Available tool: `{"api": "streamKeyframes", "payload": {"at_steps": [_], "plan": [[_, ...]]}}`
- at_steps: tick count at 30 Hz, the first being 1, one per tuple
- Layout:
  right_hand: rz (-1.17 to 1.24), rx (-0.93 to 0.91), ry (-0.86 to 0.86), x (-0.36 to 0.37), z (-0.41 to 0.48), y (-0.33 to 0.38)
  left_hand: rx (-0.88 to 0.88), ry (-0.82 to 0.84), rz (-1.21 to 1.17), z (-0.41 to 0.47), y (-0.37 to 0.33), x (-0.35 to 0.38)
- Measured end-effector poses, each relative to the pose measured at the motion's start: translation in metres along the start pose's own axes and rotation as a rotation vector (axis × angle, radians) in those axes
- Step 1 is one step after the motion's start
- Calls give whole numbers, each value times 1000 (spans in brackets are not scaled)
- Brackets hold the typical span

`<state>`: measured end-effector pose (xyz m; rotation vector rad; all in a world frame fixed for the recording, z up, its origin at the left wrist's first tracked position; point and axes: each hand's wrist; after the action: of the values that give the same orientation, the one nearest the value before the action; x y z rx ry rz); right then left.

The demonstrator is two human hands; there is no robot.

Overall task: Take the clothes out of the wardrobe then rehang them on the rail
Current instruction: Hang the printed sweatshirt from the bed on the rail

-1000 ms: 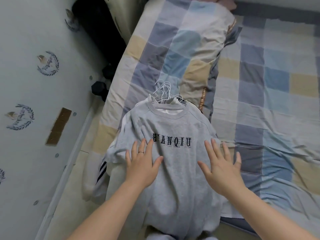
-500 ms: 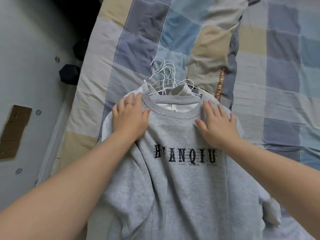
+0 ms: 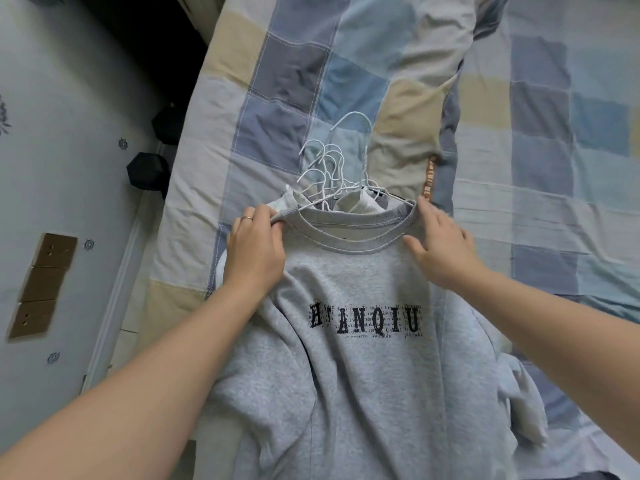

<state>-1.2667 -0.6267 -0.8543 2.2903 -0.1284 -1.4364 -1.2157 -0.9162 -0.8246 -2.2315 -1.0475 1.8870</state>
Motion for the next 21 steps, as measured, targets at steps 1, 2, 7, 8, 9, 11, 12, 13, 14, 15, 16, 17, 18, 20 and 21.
{"api": "streamKeyframes", "payload": {"at_steps": [1,2,7,8,9,11,12,13,14,15,16,17,18,20,21], "plan": [[14,8,10,-9,-4,0,11,9,-35,-5,-3,-7],[35,20,29,-18,-8,0,18,20,-64,-9,-6,-15],[67,41,36,-59,-51,5,49,68,-131,-38,-23,-53],[58,37,42,-66,-63,7,39,83,-125,-44,-26,-59],[55,30,38,-75,-76,9,22,100,-112,-50,-29,-66],[80,18,10,-91,-106,13,-17,133,-89,-63,-37,-80],[103,15,-22,-100,-122,16,-32,144,-88,-70,-41,-88],[124,19,-64,-110,-139,19,-40,154,-97,-79,-47,-95],[142,31,-119,-119,-156,22,-33,167,-110,-88,-54,-103],[156,48,-182,-128,-175,25,-14,182,-121,-98,-61,-110],[167,65,-248,-137,-193,28,11,193,-129,-109,-68,-117],[169,79,-309,-145,-211,30,39,200,-136,-119,-76,-123],[165,97,-352,-152,-230,30,62,211,-142,-129,-85,-129],[162,141,-418,-164,-268,30,121,247,-146,-148,-102,-139],[171,167,-456,-170,-288,29,167,273,-154,-157,-110,-142]]}}
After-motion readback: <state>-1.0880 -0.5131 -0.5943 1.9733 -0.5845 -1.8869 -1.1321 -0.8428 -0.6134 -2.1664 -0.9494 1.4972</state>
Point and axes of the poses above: each hand's wrist, its own z-axis towards the middle knuckle, its own x-axis out of the palm, y = z × x, and after that the axes turned 11 degrees about -x, right-handed
